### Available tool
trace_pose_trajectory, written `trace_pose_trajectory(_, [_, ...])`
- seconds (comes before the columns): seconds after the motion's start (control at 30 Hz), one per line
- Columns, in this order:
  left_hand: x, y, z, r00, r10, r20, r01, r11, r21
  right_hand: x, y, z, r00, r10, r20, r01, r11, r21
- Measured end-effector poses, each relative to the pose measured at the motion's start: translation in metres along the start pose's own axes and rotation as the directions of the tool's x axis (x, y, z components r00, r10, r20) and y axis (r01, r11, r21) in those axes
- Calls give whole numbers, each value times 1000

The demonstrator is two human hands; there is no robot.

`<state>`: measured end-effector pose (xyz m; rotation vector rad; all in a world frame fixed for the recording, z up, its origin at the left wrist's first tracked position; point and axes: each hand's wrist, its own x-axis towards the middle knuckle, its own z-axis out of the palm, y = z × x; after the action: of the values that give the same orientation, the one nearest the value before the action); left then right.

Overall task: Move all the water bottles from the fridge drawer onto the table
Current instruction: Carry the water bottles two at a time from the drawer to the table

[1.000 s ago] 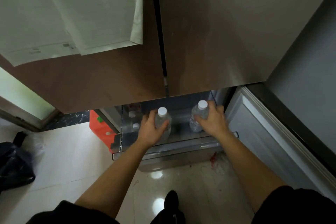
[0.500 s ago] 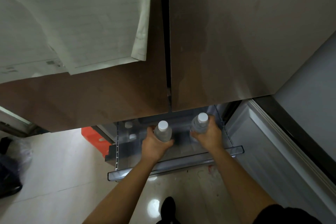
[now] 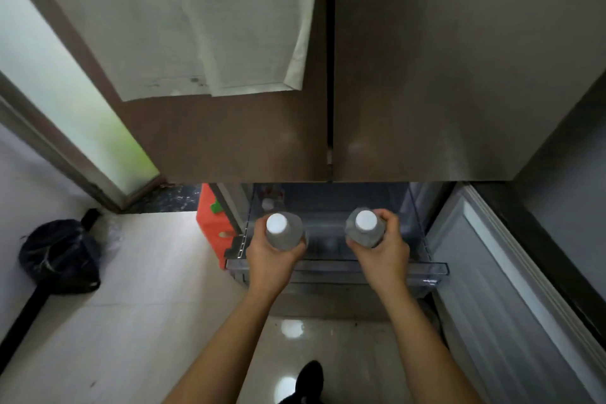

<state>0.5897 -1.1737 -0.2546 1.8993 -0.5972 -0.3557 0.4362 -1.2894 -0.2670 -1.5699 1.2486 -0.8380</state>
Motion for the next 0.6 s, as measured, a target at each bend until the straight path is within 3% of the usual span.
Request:
trace_pose_trajectory(0.13, [-46, 14, -56, 990, 29, -137, -29, 1000, 1, -42, -36, 10, 986, -164, 38, 157, 977, 145])
trace_pose_trajectory(0.3, [-100, 26, -148, 946, 86, -314, -76, 996, 45, -105, -81, 54, 938, -270, 219, 201, 935, 293])
trace_pose_trajectory(0.43, [-144, 5, -225, 873, 40, -486, -18, 999, 50, -171, -108, 97, 833, -366, 414, 228, 911, 345])
trace_pose_trajectory(0.6, [-211, -31, -341, 759, 1, -651, 36, 998, 43, -277, -133, 161, 703, -471, 533, 313, 878, 363])
